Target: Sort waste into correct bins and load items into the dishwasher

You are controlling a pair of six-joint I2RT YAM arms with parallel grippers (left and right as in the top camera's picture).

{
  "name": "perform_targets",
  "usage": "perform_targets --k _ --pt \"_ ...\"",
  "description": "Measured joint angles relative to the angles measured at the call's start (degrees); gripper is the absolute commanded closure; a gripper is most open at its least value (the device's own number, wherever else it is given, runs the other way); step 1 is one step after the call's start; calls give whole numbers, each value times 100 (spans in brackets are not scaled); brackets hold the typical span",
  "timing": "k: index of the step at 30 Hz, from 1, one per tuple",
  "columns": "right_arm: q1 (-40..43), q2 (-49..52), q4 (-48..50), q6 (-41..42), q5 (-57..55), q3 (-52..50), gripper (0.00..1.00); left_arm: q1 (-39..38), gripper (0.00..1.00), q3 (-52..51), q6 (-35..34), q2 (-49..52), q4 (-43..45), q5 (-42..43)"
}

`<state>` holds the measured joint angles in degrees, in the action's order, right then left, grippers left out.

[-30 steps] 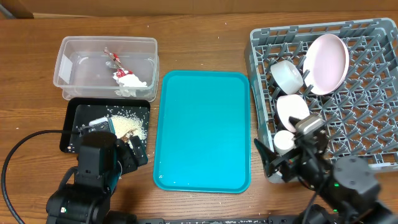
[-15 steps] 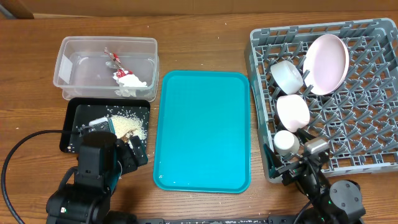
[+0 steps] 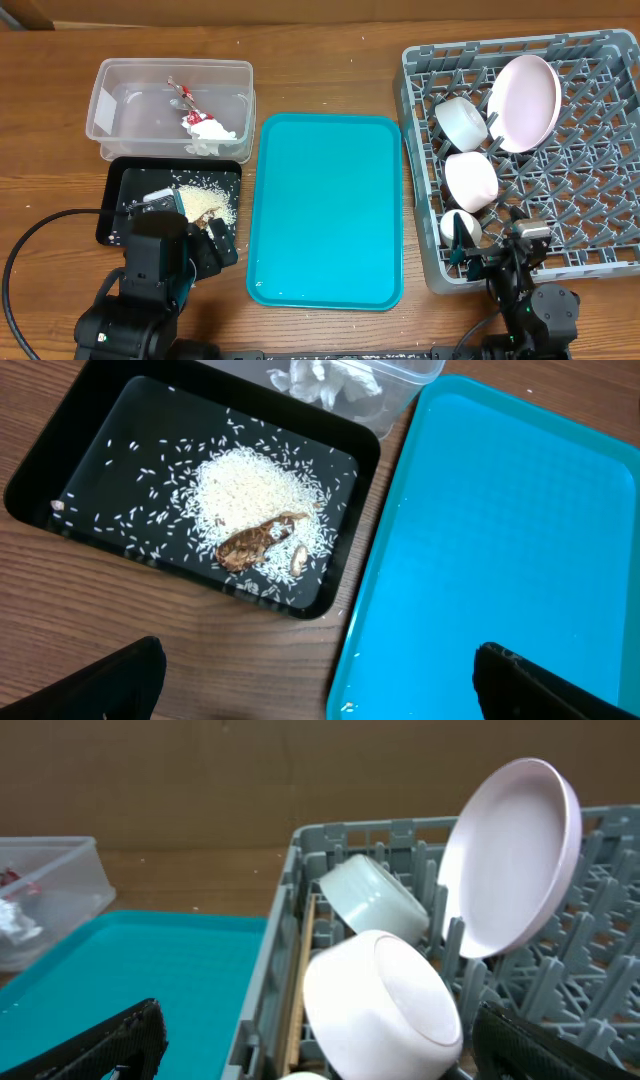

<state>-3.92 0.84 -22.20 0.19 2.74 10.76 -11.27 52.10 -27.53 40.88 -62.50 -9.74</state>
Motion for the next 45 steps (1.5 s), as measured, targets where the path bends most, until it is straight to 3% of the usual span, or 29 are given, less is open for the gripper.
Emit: perform_targets --k 9,45 --pt "297 -4 1943 0 2 -883 0 -2 0 0 0 0 0 0" --pt "315 -11 1718 0 -133 -970 0 0 0 0 0 0 0 0"
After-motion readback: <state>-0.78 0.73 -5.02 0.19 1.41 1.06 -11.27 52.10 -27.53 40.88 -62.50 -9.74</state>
